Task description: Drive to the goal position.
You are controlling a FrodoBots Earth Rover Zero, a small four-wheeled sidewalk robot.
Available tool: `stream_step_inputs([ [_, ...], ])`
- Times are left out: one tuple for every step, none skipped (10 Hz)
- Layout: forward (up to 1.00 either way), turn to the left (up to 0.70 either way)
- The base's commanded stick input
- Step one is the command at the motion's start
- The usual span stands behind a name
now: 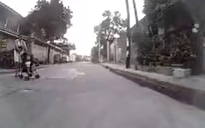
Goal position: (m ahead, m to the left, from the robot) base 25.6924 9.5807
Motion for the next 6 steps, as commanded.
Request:
stream_step_inputs([
  [1.0, 0.0],
  [1.0, 0.0],
  [1.0, 0.0],
  [1.0, 0.0],
  [1.0, 0.0],
  [1.0, 0.0],
])
